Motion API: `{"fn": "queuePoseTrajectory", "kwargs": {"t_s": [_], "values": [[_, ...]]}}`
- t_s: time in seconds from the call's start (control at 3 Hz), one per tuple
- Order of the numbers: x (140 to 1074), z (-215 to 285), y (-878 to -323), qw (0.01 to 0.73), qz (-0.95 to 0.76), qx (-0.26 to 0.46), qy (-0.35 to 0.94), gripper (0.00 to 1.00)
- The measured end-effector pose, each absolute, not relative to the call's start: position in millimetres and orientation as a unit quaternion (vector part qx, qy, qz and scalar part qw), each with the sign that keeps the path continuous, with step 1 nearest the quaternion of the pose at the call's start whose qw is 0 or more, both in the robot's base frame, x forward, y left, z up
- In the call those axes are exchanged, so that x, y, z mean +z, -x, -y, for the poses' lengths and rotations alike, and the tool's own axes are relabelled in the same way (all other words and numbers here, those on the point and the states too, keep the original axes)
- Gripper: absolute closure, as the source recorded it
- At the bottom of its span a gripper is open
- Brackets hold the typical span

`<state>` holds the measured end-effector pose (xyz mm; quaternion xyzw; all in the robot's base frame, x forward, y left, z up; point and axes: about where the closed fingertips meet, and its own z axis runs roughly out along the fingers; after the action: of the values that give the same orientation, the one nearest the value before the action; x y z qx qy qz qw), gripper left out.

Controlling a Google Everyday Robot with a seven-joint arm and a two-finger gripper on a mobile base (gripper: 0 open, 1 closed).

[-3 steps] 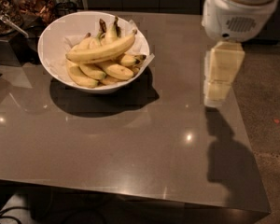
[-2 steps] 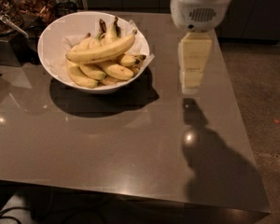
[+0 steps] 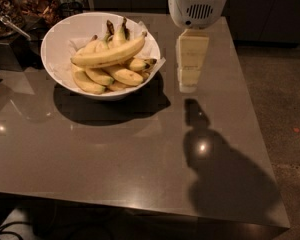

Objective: Pick banana from white bowl

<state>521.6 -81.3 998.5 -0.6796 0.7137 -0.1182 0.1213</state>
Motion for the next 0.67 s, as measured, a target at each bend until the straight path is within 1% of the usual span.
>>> {"fn": "queuePoseTrajectory", "kwargs": {"t_s": [0.67], "values": [[986.3,17.7,-573.1,0.121,-0.678,-0.093,0.719,0.02]]}}
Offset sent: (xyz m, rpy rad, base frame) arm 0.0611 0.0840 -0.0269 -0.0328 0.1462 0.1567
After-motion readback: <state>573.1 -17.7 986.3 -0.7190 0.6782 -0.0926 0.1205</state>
